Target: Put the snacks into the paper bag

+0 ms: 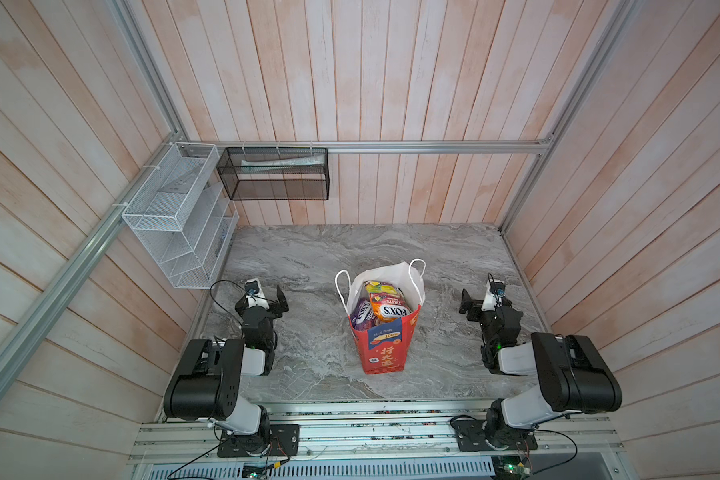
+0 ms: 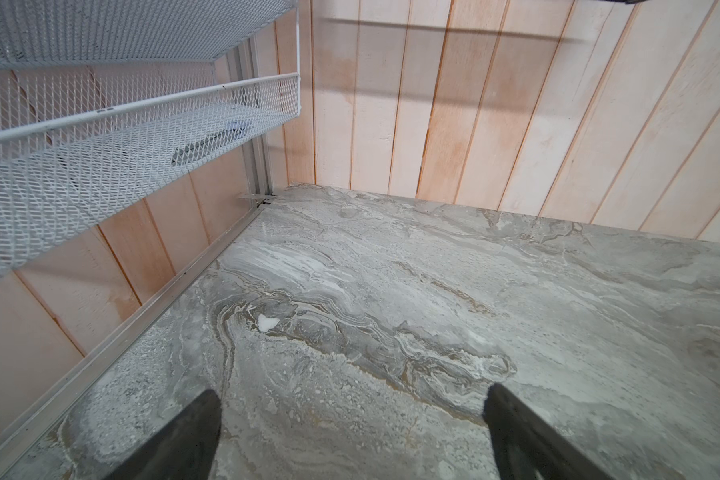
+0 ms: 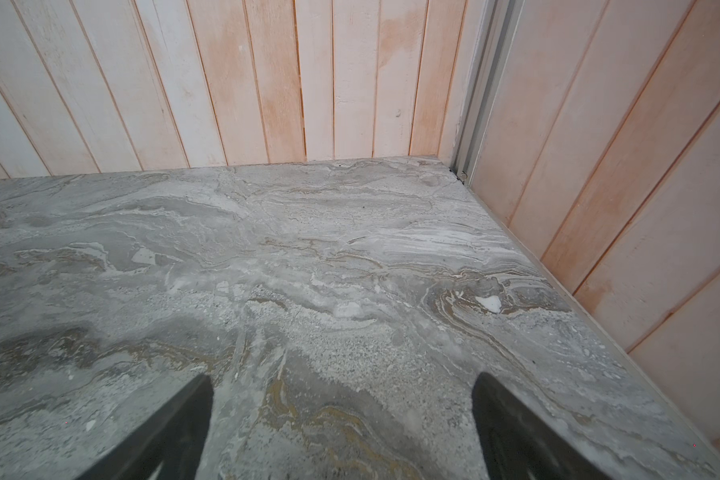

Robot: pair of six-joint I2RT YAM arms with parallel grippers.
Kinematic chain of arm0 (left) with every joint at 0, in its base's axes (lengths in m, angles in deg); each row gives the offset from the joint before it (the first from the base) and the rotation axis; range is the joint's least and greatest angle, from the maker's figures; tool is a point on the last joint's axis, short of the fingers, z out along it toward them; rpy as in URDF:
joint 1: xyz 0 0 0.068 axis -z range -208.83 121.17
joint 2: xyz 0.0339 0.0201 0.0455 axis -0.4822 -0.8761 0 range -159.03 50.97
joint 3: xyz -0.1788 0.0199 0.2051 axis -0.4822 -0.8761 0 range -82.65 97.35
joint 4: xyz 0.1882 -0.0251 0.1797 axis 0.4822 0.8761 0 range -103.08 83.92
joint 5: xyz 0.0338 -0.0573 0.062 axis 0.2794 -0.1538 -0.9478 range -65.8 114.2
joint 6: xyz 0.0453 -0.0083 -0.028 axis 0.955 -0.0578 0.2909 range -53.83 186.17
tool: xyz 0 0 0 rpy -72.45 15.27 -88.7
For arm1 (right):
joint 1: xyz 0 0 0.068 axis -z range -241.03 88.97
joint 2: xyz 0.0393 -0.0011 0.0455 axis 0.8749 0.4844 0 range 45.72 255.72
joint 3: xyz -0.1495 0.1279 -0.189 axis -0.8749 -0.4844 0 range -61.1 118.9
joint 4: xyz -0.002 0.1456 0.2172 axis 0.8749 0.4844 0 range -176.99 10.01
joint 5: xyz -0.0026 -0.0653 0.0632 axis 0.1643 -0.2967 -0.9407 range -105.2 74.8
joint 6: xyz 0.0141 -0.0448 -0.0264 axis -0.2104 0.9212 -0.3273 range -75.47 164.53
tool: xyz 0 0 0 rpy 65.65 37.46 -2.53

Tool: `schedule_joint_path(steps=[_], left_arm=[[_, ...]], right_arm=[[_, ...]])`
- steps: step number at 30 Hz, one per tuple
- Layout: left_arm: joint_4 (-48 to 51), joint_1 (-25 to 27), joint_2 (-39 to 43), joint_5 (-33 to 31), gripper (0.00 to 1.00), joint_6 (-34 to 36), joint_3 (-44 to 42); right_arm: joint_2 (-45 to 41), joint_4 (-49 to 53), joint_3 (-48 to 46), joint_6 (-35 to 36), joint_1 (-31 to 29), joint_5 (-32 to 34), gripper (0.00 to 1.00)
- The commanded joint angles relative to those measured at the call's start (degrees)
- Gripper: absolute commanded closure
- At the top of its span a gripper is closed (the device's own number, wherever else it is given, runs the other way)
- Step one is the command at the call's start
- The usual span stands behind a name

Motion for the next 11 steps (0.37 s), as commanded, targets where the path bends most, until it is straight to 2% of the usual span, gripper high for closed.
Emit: schedule_joint_path(steps=[1, 11], left_arm=[[-0.27, 0.17, -0.23, 0.25, 0.0, 0.38, 0.28], [-0.08, 0.26, -0.37, 0.16, 0.0, 0.47, 0.49]], right_arm=[[-0.74, 0.68, 1.14, 0.53, -0.28, 0.51, 0.02], [-0.73, 0.7, 1.07, 0.52, -0.28, 0.52, 0.02]])
